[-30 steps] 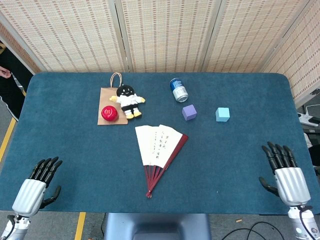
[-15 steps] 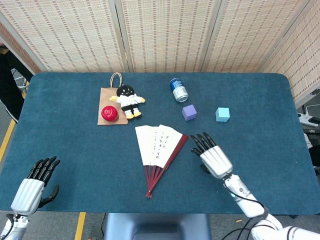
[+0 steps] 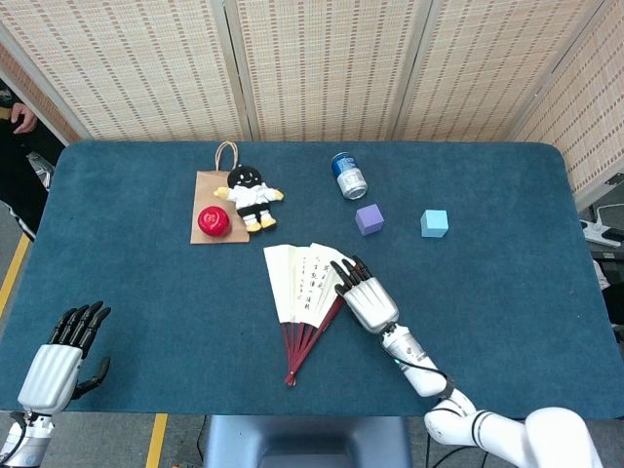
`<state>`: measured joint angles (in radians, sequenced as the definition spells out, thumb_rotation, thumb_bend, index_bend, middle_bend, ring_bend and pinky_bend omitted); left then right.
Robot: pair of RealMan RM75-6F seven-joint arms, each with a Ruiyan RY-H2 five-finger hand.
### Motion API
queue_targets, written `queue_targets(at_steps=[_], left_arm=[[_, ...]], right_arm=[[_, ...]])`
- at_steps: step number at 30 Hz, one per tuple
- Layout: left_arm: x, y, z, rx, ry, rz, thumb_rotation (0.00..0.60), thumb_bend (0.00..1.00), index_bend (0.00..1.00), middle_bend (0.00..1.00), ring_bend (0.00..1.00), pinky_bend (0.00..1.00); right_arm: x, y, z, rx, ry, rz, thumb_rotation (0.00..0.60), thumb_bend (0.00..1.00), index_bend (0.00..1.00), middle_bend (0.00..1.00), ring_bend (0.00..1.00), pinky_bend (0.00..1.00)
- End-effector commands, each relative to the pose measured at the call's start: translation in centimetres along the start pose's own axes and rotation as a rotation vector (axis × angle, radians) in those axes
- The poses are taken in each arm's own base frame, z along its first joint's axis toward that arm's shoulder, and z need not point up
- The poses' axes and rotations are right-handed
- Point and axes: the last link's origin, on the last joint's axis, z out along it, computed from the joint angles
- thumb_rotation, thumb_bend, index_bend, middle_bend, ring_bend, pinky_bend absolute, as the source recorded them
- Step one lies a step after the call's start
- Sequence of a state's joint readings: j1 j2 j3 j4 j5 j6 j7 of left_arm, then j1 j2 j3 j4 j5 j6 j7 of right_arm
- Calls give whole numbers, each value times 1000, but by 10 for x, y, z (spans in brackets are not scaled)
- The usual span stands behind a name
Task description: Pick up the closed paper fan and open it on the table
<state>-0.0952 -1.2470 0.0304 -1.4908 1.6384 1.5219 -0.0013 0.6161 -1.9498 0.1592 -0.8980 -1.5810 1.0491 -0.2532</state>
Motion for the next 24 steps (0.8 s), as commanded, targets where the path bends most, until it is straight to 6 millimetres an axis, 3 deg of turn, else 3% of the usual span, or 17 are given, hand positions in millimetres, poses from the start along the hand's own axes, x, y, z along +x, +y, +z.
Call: queue_targets(at_steps=[1, 11, 19, 24], left_arm=[[1, -2, 1, 9, 2, 4, 600, 460, 0, 0, 0, 74], [1, -3, 3, 22, 11, 19, 600, 459, 0, 0, 0, 74], [0, -4, 2, 22, 13, 16, 600, 459, 0, 0, 0, 75], [1, 1, 1, -9, 14, 4, 600, 583, 24, 0, 0, 75]], right_arm=[[-7, -17, 14, 19, 24, 15, 600, 157, 404, 0, 0, 0], [-11, -28, 33, 0, 67, 88, 600, 179, 511, 13, 0, 0], [6, -29, 40, 18, 168, 141, 600, 453, 695, 109, 0, 0], [37, -27, 38, 66, 270, 150, 600, 532, 732, 125, 0, 0]])
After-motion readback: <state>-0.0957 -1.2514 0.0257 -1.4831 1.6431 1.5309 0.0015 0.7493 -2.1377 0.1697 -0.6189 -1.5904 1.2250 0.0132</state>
